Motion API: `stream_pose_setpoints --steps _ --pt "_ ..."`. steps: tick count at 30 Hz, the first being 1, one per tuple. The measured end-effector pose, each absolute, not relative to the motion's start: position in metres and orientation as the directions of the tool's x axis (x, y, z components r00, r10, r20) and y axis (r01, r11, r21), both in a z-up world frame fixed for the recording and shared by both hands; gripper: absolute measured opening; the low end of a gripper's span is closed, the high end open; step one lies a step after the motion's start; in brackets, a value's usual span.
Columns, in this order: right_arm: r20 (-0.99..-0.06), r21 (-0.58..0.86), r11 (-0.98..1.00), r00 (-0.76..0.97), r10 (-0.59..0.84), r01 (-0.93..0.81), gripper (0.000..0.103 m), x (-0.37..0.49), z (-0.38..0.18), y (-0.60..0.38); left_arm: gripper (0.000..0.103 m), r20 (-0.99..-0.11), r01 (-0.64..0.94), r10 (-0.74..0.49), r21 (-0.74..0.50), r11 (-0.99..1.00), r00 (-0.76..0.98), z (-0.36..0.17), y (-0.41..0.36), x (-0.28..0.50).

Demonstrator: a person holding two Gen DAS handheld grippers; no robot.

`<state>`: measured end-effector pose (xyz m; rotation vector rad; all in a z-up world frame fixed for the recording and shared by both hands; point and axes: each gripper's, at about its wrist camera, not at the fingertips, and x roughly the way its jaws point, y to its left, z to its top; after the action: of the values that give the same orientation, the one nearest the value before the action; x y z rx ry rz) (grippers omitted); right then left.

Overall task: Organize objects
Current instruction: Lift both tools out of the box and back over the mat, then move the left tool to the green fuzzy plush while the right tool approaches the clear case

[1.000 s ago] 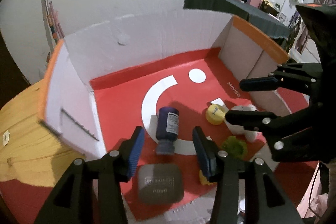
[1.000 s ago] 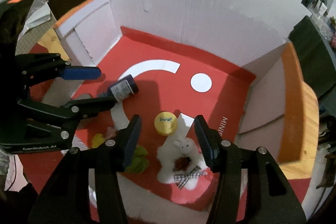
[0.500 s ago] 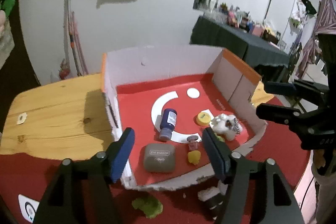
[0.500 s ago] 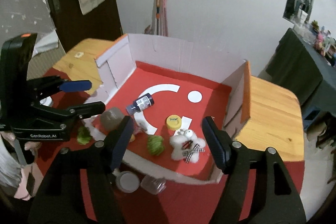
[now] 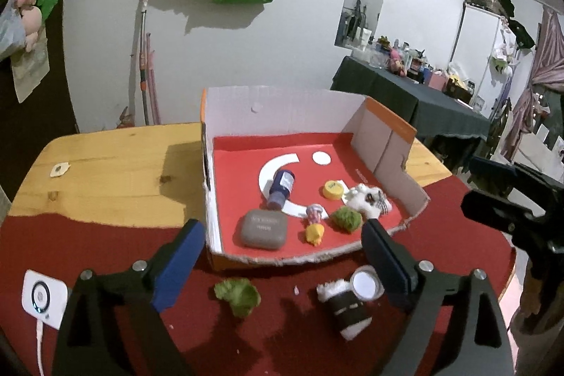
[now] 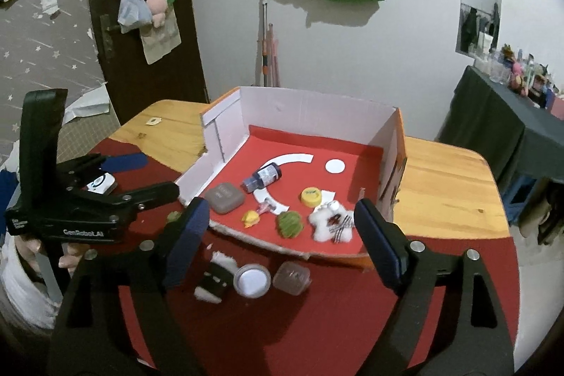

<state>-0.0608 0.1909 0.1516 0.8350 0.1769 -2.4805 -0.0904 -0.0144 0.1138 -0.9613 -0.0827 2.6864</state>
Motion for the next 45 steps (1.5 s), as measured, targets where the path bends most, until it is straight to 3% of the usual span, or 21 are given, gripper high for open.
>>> stream_pose_setpoints --steps 9,25,45 --pt "-0.585 0.087 -0.888 -0.698 -0.413 0.452 0.087 -0.043 0.118 0.195 0.096 -0.625 -0.171 0.235 -0.161 -0.972 -0.745 0.091 -0.015 -0.070" --pt "-0.679 0.104 -0.937 -0.664 -0.312 0.334 0.087 -0.061 0.046 0.206 0.097 -0.713 -0.133 0.206 -0.158 -0.979 -0.671 0.040 -0.006 -0.066" --pt "-0.717 0.109 -0.940 -0.629 -0.300 0.323 0.087 -0.071 0.035 0.206 0.097 -0.750 -0.134 0.200 -0.148 -0.980 -0.630 0.025 -0.003 -0.071"
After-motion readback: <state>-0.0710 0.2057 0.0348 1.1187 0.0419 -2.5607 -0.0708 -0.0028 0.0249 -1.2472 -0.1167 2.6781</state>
